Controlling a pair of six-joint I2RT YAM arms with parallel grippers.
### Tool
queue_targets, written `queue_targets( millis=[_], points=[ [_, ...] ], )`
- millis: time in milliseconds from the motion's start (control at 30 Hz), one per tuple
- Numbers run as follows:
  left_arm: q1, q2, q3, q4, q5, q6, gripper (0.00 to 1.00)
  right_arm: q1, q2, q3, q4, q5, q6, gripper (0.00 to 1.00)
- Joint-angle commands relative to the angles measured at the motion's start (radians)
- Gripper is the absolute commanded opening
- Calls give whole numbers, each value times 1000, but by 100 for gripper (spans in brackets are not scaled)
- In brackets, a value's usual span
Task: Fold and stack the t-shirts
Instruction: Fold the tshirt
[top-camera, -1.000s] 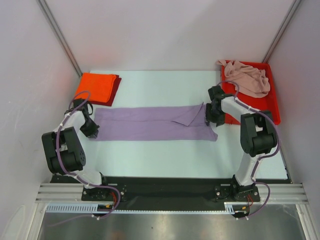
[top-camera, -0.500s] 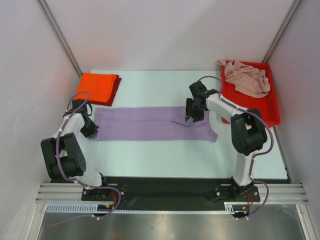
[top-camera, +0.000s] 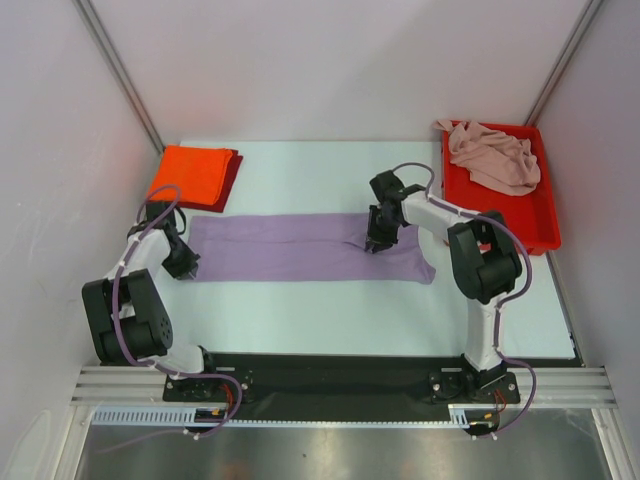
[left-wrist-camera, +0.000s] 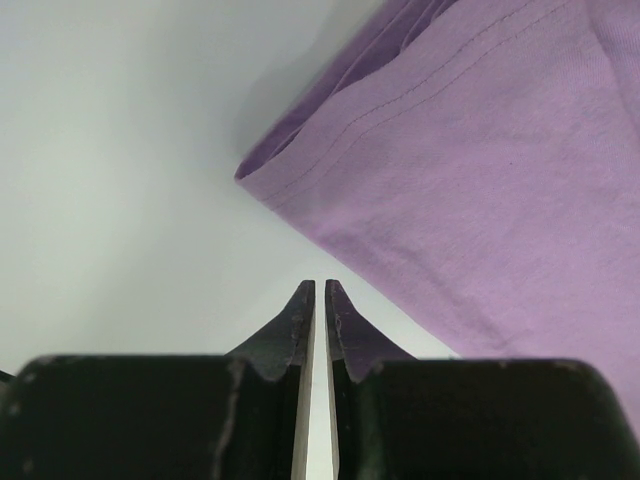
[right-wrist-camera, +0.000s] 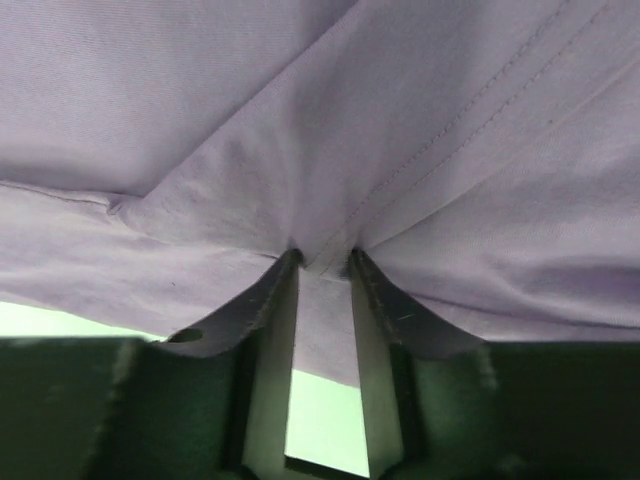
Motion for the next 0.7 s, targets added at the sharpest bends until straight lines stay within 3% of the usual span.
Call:
queue_targets(
  millis=[0, 33, 167, 400, 567, 667],
  points=[
    [-6, -34, 4, 7, 9, 15, 12, 7, 30, 22, 24, -3, 8, 28],
    [-6, -31, 4, 7, 9, 15, 12, 7, 32, 33, 27, -9, 6, 23],
    [-4, -34, 6, 10, 5, 15, 12, 20, 35, 83, 17, -12, -3, 18],
    [-15, -42, 6, 8, 3, 17, 12, 30, 59, 204, -9, -8, -28, 17],
    [-20, -47, 6, 5, 3, 18, 12, 28, 194, 350, -14, -41, -84, 23],
    [-21, -42, 15, 4, 5, 18, 12, 16, 277, 520, -72, -55, -97, 37]
  ],
)
